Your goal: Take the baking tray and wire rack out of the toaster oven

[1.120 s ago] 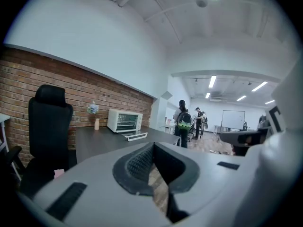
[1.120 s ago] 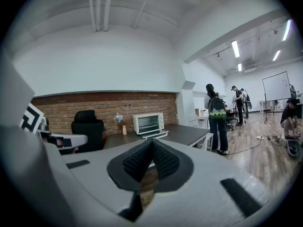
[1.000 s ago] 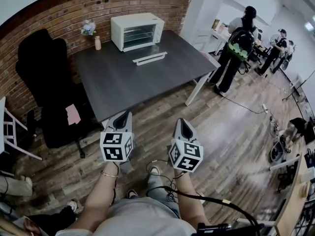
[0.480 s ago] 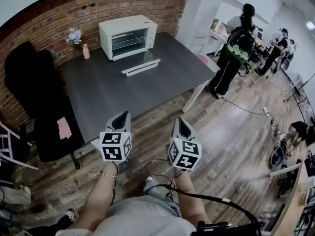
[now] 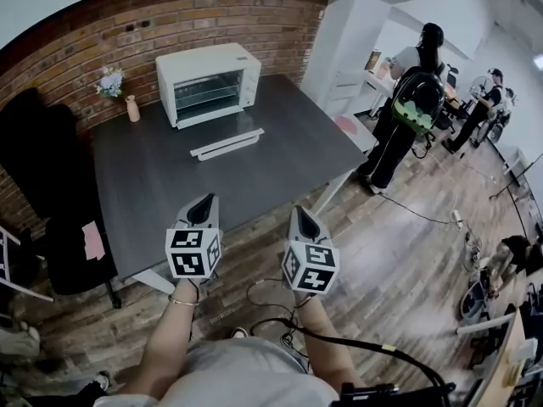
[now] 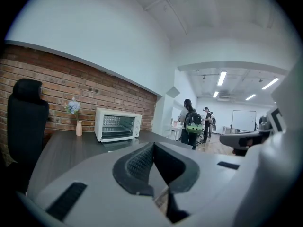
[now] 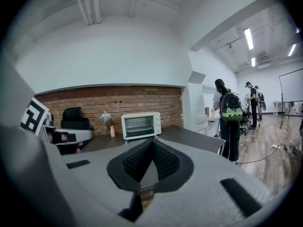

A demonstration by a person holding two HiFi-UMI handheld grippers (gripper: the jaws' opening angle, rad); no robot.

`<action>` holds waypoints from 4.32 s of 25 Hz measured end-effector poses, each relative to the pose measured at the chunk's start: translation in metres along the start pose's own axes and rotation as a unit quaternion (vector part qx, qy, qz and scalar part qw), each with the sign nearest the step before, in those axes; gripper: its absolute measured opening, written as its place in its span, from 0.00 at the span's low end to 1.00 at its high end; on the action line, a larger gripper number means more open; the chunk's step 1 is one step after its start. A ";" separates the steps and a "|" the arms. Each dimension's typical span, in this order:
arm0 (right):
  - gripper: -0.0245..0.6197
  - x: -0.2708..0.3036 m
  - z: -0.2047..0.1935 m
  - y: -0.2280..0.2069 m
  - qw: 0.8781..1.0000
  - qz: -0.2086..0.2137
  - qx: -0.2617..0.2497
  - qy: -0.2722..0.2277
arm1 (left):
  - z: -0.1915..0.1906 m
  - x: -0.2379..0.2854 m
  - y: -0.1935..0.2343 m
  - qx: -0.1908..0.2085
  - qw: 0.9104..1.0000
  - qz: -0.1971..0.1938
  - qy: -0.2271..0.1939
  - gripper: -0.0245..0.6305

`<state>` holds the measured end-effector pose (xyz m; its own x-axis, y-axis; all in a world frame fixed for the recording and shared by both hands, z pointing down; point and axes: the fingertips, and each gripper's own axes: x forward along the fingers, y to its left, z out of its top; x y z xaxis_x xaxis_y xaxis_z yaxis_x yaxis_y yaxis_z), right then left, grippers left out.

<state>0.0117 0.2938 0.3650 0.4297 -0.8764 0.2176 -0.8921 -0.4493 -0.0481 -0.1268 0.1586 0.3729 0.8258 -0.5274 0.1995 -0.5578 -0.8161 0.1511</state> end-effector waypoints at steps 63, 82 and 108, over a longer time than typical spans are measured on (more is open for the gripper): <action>0.25 0.441 0.090 -0.023 0.966 0.260 0.003 0.015 | 0.069 0.280 0.154 -0.115 0.961 0.245 -0.058 0.29; 0.39 0.452 0.052 -0.051 0.940 0.250 0.217 0.080 | 0.031 0.277 0.165 -0.321 0.913 0.222 -0.118 0.35; 0.37 0.557 -0.017 -0.016 0.856 0.230 0.434 0.161 | -0.028 0.375 0.240 -0.508 0.829 0.177 -0.153 0.35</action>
<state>0.2629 -0.1840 0.5038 -0.1252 -0.9646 0.2322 -0.4570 -0.1517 -0.8764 0.0466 -0.2283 0.5109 0.4913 -0.8536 0.1731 -0.4234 -0.0604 0.9039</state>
